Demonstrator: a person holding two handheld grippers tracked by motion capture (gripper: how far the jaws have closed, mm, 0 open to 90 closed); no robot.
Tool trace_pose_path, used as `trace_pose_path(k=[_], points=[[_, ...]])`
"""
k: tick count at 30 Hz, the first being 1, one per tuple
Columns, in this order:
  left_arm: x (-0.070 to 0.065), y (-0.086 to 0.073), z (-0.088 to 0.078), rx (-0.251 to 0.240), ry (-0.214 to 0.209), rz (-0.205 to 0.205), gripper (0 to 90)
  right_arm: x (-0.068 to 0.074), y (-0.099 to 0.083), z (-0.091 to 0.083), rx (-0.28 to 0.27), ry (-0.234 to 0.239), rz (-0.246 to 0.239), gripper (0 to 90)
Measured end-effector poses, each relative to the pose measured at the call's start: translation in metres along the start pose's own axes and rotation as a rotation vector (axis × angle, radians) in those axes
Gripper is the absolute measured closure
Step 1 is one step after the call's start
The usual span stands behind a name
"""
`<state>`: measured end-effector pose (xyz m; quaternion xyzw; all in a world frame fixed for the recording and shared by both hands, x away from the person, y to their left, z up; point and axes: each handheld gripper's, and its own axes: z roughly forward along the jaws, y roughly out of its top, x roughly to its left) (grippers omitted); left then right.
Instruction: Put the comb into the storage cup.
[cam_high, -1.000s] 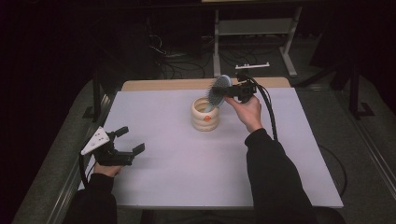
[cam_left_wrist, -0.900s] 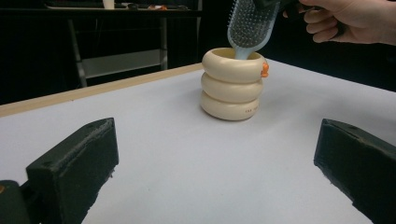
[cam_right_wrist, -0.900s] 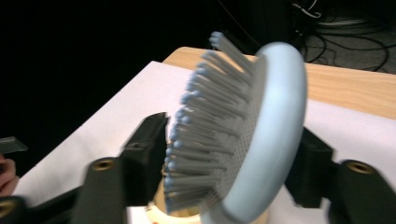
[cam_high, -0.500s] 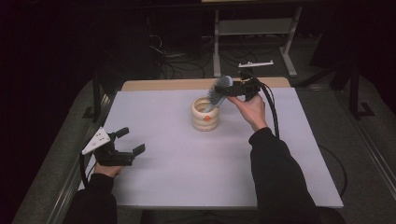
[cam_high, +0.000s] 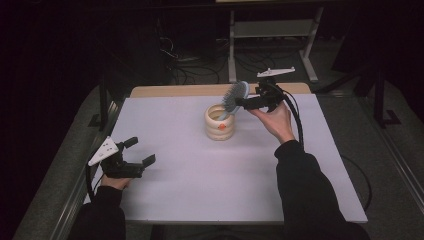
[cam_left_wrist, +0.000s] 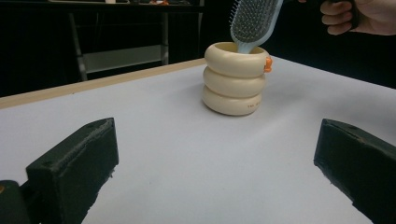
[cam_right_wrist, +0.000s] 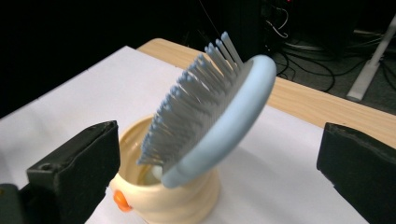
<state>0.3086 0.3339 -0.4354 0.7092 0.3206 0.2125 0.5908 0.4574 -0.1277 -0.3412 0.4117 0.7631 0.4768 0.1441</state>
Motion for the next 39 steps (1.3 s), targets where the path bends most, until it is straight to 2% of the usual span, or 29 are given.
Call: trace_pose_path(k=[5, 8, 13, 25, 39], points=[[0.000, 0.000, 0.000, -0.001, -0.005, -0.001, 0.0, -0.001, -0.003, -0.006, -0.015, -0.004, -0.012, 0.0], [0.000, 0.000, 0.000, -0.007, -0.002, 0.003, 0.0, -0.004, -0.006, -0.011, -0.040, 0.014, 0.007, 0.0], [0.000, 0.000, -0.001, -0.007, -0.001, 0.002, 0.0, -0.006, -0.010, -0.018, -0.060, 0.019, 0.004, 0.0], [0.000, 0.001, -0.001, -0.010, 0.003, 0.003, 0.0, -0.011, -0.022, -0.033, -0.047, 0.003, -0.031, 0.0], [0.000, 0.001, -0.001, -0.011, 0.005, 0.001, 0.0, -0.015, -0.034, -0.049, -0.051, 0.001, -0.043, 0.0]])
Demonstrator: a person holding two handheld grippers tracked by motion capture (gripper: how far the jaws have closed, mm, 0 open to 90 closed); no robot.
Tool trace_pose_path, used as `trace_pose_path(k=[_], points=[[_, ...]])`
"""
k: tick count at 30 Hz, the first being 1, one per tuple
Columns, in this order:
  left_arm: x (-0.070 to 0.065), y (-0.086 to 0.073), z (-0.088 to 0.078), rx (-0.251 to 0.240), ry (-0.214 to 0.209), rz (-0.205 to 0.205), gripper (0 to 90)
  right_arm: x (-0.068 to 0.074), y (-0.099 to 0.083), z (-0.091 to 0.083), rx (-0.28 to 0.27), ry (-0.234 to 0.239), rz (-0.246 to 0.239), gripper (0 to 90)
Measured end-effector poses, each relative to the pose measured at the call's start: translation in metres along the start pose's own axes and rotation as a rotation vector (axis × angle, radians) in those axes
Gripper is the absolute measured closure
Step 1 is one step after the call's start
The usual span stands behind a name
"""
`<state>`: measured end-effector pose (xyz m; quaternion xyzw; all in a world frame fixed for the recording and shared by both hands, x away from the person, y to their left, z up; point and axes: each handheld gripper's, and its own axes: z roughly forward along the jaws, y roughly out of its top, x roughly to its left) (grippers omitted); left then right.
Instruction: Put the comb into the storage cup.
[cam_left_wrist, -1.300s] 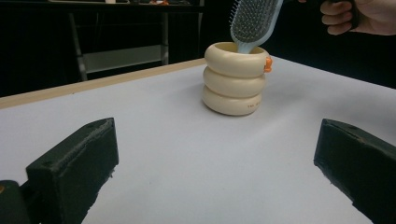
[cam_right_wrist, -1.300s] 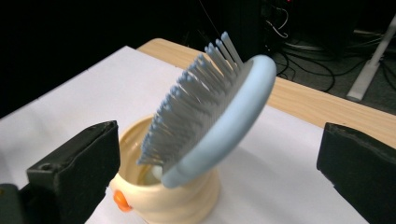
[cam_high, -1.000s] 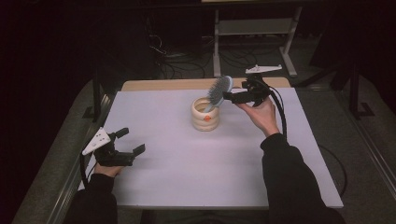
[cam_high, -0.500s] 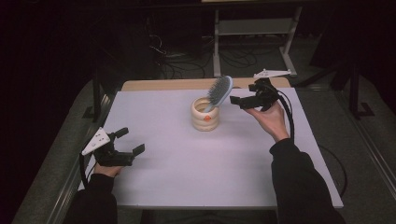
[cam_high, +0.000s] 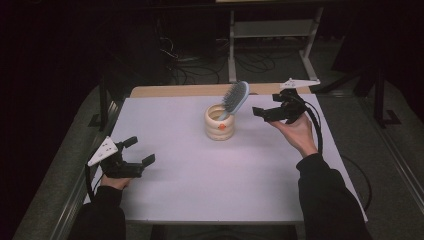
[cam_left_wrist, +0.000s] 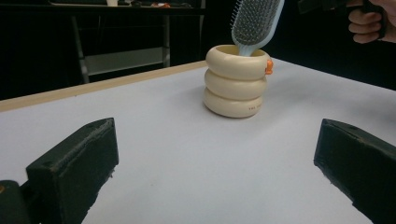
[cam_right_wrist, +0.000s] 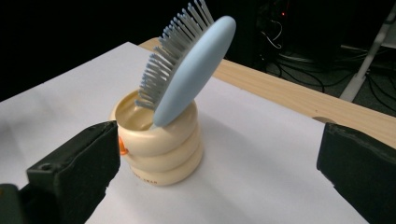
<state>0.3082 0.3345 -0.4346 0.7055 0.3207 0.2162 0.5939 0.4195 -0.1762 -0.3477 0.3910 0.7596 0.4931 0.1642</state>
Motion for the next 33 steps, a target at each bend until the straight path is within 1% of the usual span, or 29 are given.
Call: trace_pose_path(k=[12, 21, 26, 33], points=[[0.000, 0.000, 0.001, -0.002, -0.001, -0.001, 0.0, -0.005, -0.017, -0.014, -0.001, -0.003, 0.009, 0.0], [0.000, 0.001, 0.000, -0.007, 0.002, -0.002, 0.0, -0.004, -0.026, -0.029, -0.007, -0.011, -0.003, 0.0], [0.000, 0.001, 0.000, -0.008, 0.001, -0.002, 0.0, -0.003, -0.034, -0.035, 0.001, -0.015, -0.009, 0.0], [0.000, 0.001, 0.000, -0.008, 0.002, -0.003, 0.0, 0.000, -0.046, -0.045, -0.004, -0.014, -0.009, 0.0]])
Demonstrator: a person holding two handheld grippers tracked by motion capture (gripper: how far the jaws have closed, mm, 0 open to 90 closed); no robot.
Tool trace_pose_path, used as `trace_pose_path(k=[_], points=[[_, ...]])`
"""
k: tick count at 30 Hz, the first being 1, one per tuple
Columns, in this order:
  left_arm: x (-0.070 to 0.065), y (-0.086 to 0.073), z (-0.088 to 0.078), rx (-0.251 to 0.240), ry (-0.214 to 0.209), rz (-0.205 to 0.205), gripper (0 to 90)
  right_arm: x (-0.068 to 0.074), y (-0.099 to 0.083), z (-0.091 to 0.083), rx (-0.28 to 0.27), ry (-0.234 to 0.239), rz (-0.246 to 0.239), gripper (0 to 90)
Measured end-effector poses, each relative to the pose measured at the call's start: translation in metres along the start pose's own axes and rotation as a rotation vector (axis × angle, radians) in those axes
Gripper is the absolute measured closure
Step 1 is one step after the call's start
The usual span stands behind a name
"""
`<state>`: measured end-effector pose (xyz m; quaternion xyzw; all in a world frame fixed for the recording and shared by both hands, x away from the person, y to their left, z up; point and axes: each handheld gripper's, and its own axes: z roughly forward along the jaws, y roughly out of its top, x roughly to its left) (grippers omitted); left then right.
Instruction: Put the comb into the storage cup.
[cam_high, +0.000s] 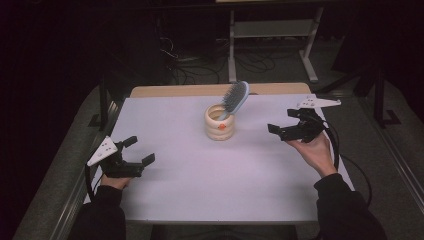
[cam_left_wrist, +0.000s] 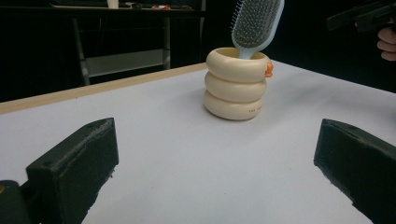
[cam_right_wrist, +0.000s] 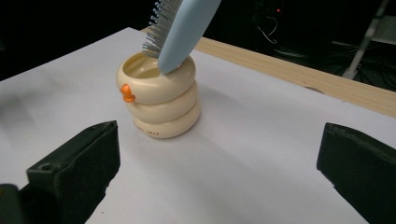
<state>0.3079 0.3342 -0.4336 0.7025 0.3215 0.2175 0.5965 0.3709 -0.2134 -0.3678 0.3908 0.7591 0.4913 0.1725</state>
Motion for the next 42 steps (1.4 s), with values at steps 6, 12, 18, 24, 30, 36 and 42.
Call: trace_pose_path(k=[6, 12, 18, 24, 30, 36, 42], points=[[0.000, 0.000, -0.001, 0.000, 0.001, 0.001, 0.0, 0.004, -0.013, -0.005, 0.007, 0.008, 0.001, 0.0], [-0.001, 0.000, -0.001, 0.001, -0.002, 0.004, 0.0, 0.008, -0.030, -0.012, 0.020, -0.001, 0.003, 0.0], [0.000, 0.000, -0.001, 0.002, -0.003, 0.000, 0.0, 0.008, -0.042, -0.021, 0.019, -0.006, 0.019, 0.0], [-0.001, 0.000, 0.000, 0.010, -0.004, -0.001, 0.0, 0.011, -0.055, -0.029, 0.020, -0.007, 0.012, 0.0], [-0.001, 0.000, 0.000, 0.014, -0.008, 0.001, 0.0, 0.013, -0.071, -0.039, 0.027, -0.024, -0.004, 0.0], [-0.002, 0.000, 0.001, 0.015, -0.007, 0.000, 0.0, 0.011, -0.084, -0.052, 0.009, -0.044, 0.001, 0.0], [-0.001, 0.000, 0.001, 0.016, -0.008, -0.001, 0.0, 0.013, -0.091, -0.053, 0.016, -0.045, -0.005, 0.0]])
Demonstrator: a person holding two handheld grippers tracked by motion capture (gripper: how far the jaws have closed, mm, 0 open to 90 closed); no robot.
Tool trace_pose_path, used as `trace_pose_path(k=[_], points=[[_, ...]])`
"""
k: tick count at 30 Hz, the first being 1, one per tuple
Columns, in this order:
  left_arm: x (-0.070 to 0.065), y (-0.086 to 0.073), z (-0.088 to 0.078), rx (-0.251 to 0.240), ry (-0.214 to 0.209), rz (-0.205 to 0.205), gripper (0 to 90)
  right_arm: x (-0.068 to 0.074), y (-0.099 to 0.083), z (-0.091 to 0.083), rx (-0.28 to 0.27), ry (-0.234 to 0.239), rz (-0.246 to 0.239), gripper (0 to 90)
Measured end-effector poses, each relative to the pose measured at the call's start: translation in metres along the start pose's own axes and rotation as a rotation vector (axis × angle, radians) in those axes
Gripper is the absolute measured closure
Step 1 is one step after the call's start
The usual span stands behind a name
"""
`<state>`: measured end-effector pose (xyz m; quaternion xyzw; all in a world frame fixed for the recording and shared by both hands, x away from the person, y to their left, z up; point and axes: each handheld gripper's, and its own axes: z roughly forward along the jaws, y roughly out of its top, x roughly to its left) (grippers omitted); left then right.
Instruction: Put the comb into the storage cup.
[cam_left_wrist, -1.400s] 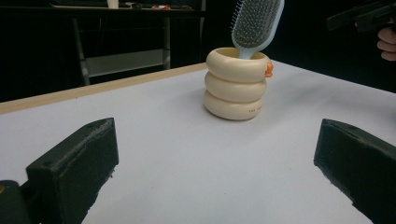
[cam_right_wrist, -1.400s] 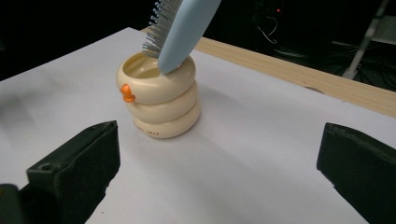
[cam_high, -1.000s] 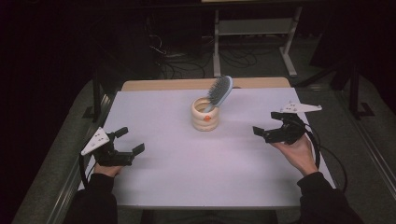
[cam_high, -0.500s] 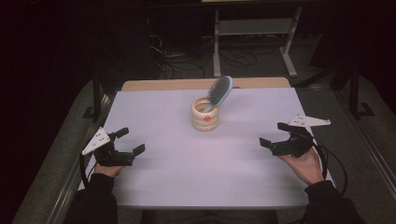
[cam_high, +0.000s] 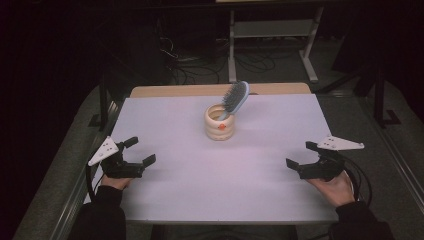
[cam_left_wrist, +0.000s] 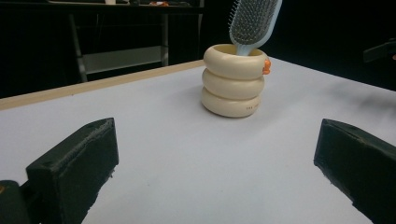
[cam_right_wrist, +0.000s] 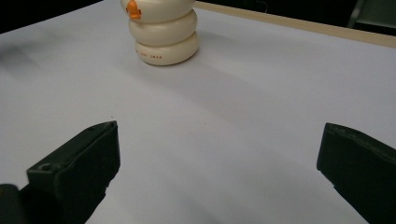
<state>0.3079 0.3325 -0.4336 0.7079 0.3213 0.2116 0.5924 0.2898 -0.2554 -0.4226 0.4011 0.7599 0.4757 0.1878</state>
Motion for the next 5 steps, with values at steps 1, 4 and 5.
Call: trace_pose_path(k=[1, 4, 5], points=[[0.0002, -0.0001, 0.0001, 0.001, 0.000, -0.002, 0.0, 0.0006, -0.0001, -0.0003, -0.003, 0.001, -0.003, 0.0], [0.0003, -0.0003, 0.0012, 0.008, -0.004, -0.004, 0.0, 0.0009, -0.0009, -0.0014, -0.014, 0.018, 0.000, 0.0], [0.0001, -0.0003, 0.0020, 0.009, -0.007, -0.004, 0.0, 0.0005, -0.0016, -0.0011, -0.013, 0.027, 0.001, 0.0]])
